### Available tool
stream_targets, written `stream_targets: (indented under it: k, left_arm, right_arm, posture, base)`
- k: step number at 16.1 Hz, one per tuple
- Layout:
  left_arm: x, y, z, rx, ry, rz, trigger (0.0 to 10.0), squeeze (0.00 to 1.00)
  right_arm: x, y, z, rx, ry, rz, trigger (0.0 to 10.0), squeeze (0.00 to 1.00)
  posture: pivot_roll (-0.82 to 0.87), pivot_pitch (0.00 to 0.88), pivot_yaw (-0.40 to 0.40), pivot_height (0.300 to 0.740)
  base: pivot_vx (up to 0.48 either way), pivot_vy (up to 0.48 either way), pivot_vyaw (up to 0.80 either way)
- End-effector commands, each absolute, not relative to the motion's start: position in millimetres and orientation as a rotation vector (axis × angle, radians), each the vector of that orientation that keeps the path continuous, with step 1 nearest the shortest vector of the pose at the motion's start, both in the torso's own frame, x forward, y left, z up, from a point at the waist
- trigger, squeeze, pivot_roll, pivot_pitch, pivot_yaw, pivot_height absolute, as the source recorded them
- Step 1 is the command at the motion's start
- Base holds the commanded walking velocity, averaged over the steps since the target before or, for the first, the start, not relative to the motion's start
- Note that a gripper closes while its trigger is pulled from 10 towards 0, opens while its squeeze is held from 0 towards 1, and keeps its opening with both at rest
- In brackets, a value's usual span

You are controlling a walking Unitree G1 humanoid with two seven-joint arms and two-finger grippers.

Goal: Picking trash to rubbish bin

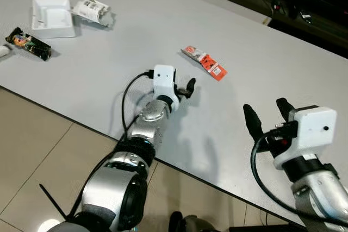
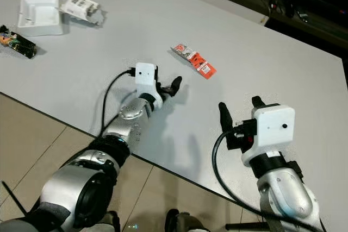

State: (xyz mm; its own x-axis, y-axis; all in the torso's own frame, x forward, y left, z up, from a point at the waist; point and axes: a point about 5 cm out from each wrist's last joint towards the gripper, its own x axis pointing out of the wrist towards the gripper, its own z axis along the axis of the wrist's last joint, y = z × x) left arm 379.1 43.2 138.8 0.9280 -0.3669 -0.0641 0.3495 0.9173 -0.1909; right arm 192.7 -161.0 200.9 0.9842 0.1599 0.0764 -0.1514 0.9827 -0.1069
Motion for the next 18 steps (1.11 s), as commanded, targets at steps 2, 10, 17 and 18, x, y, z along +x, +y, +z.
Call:
stream_targets:
  k: [2,10,17,18]
  left_arm:
    - [374.9,29.7,133.8,-0.232,0.143,-0.404,10.0,0.0]
    - [378.1,44.2,138.6,-0.094,0.062,-0.331,10.0,0.0]
    - [363.4,111.3,140.9,0.105,-0.138,-0.136,10.0,0.0]
    - [359.0,113.8,153.0,0.137,-0.196,-0.144,10.0,0.0]
  right_arm:
    - [186.1,-160.5,202.1,-0.113,-0.059,0.185,10.0,0.0]
    - [190.0,-161.9,192.8,-0.135,-0.02,0.202,10.0,0.0]
    - [221.9,-183.1,185.0,-0.175,-0.055,0.173,10.0,0.0]
    - [227.4,-183.7,185.2,-0.177,-0.07,0.177,10.0,0.0]
  posture:
    - [-0.12,0.216,-0.201,0.74]
    - [-0.05,0.199,-0.168,0.74]
    - [0.1,0.177,-0.156,0.74]
    - [0.13,0.171,-0.151,0.74]
  base:
    - [0.0,0.0,0.0]
    - [0.0,0.0,0.0]
    - [0.0,0.0,0.0]
    - [0.0,0.0,0.0]
